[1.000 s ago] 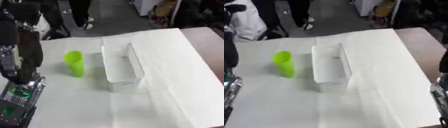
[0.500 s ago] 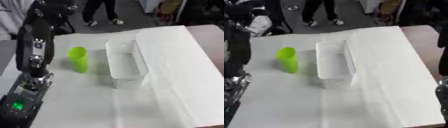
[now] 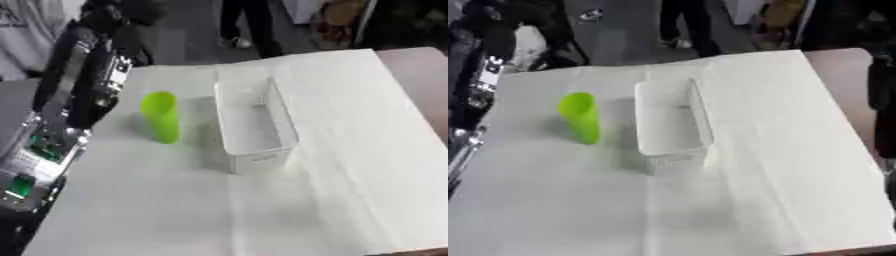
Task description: Pick up objects on the table and place them in the box.
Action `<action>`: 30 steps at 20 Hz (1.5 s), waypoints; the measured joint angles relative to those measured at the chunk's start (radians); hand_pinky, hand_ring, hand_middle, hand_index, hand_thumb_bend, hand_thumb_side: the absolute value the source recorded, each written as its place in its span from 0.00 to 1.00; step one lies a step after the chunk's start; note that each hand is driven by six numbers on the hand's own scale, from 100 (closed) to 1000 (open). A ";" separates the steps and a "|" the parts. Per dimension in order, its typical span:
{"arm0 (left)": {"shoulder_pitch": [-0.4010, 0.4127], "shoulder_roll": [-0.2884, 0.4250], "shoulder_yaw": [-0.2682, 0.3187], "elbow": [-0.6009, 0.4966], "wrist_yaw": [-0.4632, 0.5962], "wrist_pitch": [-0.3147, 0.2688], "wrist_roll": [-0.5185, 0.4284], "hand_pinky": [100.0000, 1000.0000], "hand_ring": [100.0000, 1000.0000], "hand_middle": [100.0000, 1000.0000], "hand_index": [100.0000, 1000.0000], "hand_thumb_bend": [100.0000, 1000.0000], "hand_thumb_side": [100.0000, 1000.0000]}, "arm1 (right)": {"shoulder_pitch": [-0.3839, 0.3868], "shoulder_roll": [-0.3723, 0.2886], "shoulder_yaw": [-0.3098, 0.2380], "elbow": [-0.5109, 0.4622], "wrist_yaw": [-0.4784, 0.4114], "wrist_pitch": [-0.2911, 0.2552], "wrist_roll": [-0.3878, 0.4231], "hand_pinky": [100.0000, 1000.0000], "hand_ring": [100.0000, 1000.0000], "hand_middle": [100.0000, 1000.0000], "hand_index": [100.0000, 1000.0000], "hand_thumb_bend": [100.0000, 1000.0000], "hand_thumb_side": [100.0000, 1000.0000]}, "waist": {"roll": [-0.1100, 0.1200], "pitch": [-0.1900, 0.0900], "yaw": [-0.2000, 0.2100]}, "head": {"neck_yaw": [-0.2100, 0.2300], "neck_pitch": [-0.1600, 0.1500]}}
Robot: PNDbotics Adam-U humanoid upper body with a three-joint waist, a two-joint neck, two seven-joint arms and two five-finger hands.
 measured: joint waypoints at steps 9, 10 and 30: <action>-0.105 0.108 -0.058 0.199 -0.171 0.003 -0.286 0.75 0.80 0.92 0.89 0.19 0.93 | 0.006 -0.004 -0.014 0.000 0.261 -0.022 -0.143 0.21 0.39 0.49 0.64 0.09 0.54 | 0.003 -0.001 -0.006 | 0.057 -0.018; -0.115 0.117 -0.065 0.217 -0.179 -0.005 -0.312 0.75 0.80 0.92 0.90 0.21 0.93 | 0.006 -0.004 -0.013 0.000 0.279 -0.024 -0.155 0.21 0.39 0.48 0.64 0.09 0.54 | 0.003 -0.001 -0.006 | 0.061 -0.021; -0.293 0.164 -0.120 0.512 -0.275 -0.100 -0.634 0.82 0.90 0.99 0.97 0.48 0.79 | 0.006 -0.003 -0.013 0.000 0.399 -0.045 -0.223 0.22 0.39 0.48 0.64 0.08 0.56 | 0.007 -0.006 -0.014 | 0.118 -0.086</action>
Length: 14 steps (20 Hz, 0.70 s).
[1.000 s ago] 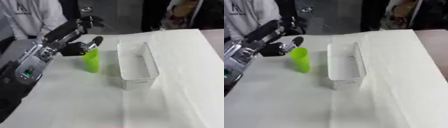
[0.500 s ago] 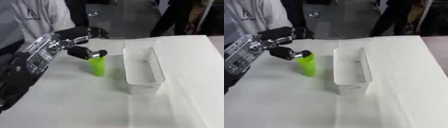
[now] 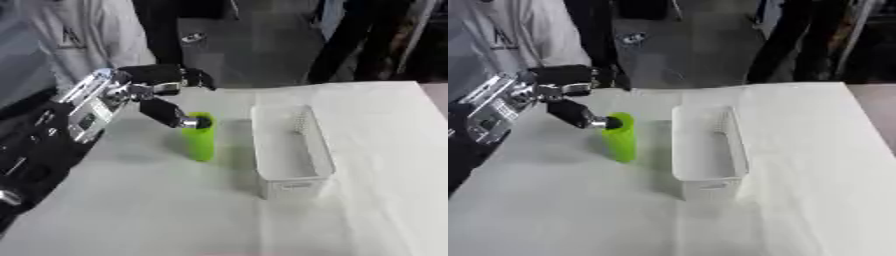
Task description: Pick up objects on the table and place them in the box.
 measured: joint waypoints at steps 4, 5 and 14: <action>-0.026 0.000 -0.005 0.042 0.001 -0.003 -0.067 0.84 0.92 1.00 0.98 0.50 0.76 | 0.000 0.000 0.000 0.000 0.007 0.005 0.005 0.22 0.39 0.48 0.64 0.08 0.56 | 0.001 0.000 -0.001 | 0.000 -0.005; -0.032 0.000 -0.006 0.051 0.003 -0.003 -0.085 0.85 0.93 1.00 0.98 0.51 0.75 | 0.000 0.000 0.000 0.000 0.009 0.006 0.006 0.22 0.39 0.48 0.64 0.08 0.56 | 0.001 -0.001 -0.002 | 0.000 -0.005; -0.078 -0.002 -0.010 0.115 0.011 -0.001 -0.220 0.87 0.95 1.00 1.00 0.67 0.58 | 0.000 0.001 0.005 0.000 0.016 0.015 0.015 0.22 0.39 0.49 0.64 0.08 0.57 | 0.004 -0.001 -0.008 | 0.000 -0.009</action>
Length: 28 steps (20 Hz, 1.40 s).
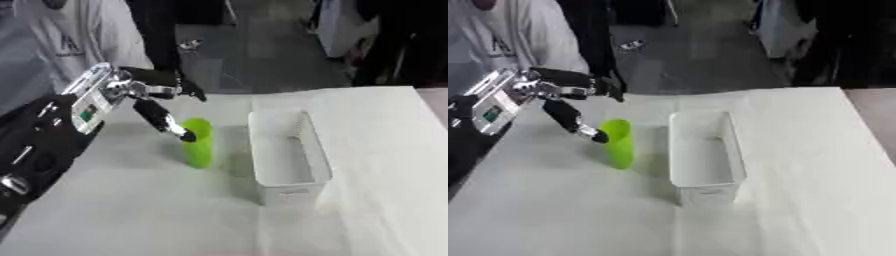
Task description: Pick up objects on the table and place them in the box.
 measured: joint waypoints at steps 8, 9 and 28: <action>-0.045 -0.016 -0.005 0.046 -0.013 0.051 -0.096 0.56 0.69 0.98 1.00 0.79 0.45 | 0.000 0.000 0.001 0.000 0.003 0.006 0.006 0.22 0.39 0.49 0.64 0.07 0.57 | 0.004 0.000 -0.005 | 0.000 0.000; -0.046 -0.018 -0.005 0.051 -0.013 0.057 -0.101 0.51 0.64 0.96 1.00 0.81 0.45 | 0.000 0.001 0.001 0.000 0.003 0.007 0.007 0.22 0.39 0.49 0.64 0.07 0.57 | 0.005 0.000 -0.005 | 0.000 0.000; -0.089 -0.066 -0.015 0.173 -0.091 0.097 -0.141 0.47 0.48 0.95 1.00 0.92 0.48 | -0.002 0.008 0.001 0.000 0.003 0.018 0.017 0.22 0.39 0.49 0.63 0.07 0.57 | 0.010 0.000 -0.014 | 0.009 0.000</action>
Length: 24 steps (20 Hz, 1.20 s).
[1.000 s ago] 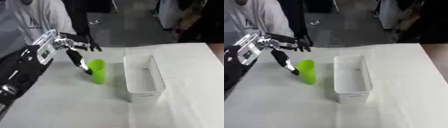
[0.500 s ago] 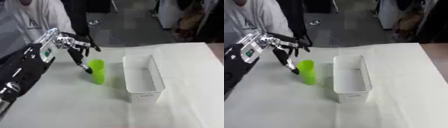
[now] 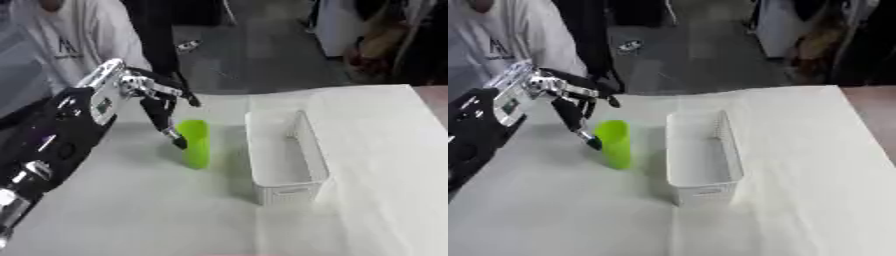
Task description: Pick up objects on the table and place them in the box.
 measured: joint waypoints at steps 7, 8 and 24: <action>-0.017 -0.021 -0.005 0.051 -0.050 0.000 0.000 0.51 0.56 0.96 1.00 0.93 0.52 | -0.009 0.000 0.000 0.000 0.000 0.005 0.005 0.22 0.39 0.49 0.63 0.07 0.57 | 0.002 0.000 -0.004 | 0.001 0.000; -0.017 -0.023 -0.005 0.056 -0.055 0.000 0.000 0.50 0.56 0.96 1.00 0.93 0.52 | -0.009 0.000 0.000 0.000 0.000 0.005 0.005 0.22 0.39 0.49 0.63 0.07 0.57 | 0.002 0.000 -0.005 | 0.001 0.000; -0.027 -0.050 -0.006 0.112 -0.115 0.000 0.000 0.46 0.53 0.91 1.00 0.91 0.52 | -0.020 0.001 0.000 0.000 -0.009 0.014 0.015 0.23 0.39 0.49 0.63 0.07 0.58 | 0.007 0.000 -0.015 | 0.010 0.000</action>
